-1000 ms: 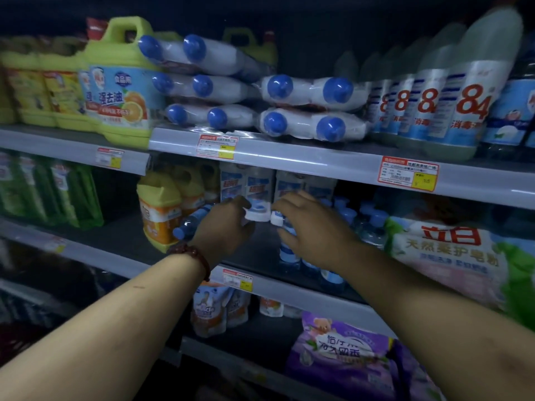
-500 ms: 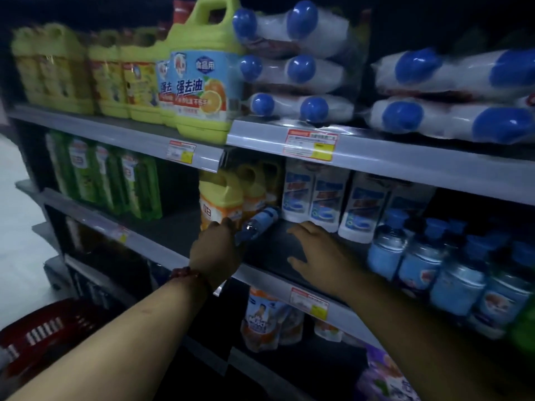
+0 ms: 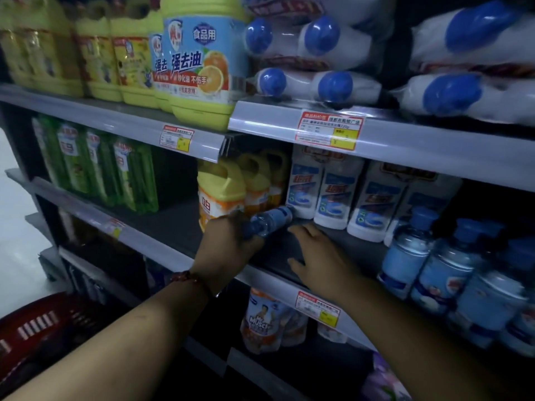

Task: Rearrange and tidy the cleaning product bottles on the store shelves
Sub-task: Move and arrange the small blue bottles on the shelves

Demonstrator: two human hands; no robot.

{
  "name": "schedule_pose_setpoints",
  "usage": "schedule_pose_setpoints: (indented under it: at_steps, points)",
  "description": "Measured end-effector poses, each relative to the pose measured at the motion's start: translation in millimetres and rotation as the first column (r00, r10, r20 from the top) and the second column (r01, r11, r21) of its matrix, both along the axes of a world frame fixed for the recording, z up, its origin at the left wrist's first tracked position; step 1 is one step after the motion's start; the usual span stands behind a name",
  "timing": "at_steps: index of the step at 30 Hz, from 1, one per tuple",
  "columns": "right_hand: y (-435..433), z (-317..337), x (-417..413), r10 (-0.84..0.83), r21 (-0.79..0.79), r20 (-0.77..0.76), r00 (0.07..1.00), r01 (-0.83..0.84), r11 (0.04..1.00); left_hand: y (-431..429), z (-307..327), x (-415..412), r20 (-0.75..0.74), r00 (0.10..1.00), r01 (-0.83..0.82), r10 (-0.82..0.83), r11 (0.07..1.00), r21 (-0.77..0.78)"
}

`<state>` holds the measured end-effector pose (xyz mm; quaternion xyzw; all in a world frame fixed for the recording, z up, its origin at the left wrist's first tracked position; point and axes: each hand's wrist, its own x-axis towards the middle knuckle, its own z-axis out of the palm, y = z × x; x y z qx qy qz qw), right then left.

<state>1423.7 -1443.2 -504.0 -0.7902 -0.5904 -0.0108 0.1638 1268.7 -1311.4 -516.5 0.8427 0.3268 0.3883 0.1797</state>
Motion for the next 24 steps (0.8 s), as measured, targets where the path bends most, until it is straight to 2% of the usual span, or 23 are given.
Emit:
schedule_pose_setpoints:
  at_steps: [4, 7, 14, 19, 22, 24]
  points:
    - [-26, 12, -6, -0.026, 0.056, -0.019, 0.999, 0.027, 0.998, -24, 25, 8, 0.047, 0.993, 0.108, -0.109, 0.994, 0.032]
    - [-45, 24, -12, -0.13, 0.124, -0.032, 0.991, 0.133, 0.983, -48, 40, 24, 0.087, 0.965, 0.246, -0.249, 0.968, 0.05]
    - [-92, 53, -3, -0.234, 0.241, -0.007, 0.972, 0.229, 0.943, -101, 70, 58, 0.129, 0.921, 0.348, -0.367, 0.926, 0.148]
    - [-112, 64, 7, -0.205, 0.221, -0.004, 0.979, 0.201, 0.954, -112, 75, 76, 0.118, 0.897, 0.421, -0.426, 0.905, 0.067]
    - [-122, 70, 12, -0.15, 0.251, -0.018, 0.989, 0.149, 0.956, -111, 75, 82, 0.089, 0.906, 0.411, -0.413, 0.911, 0.039]
    - [-129, 71, 15, -0.103, 0.271, -0.032, 0.994, 0.108, 0.956, -112, 74, 85, 0.088, 0.919, 0.378, -0.384, 0.923, 0.077]
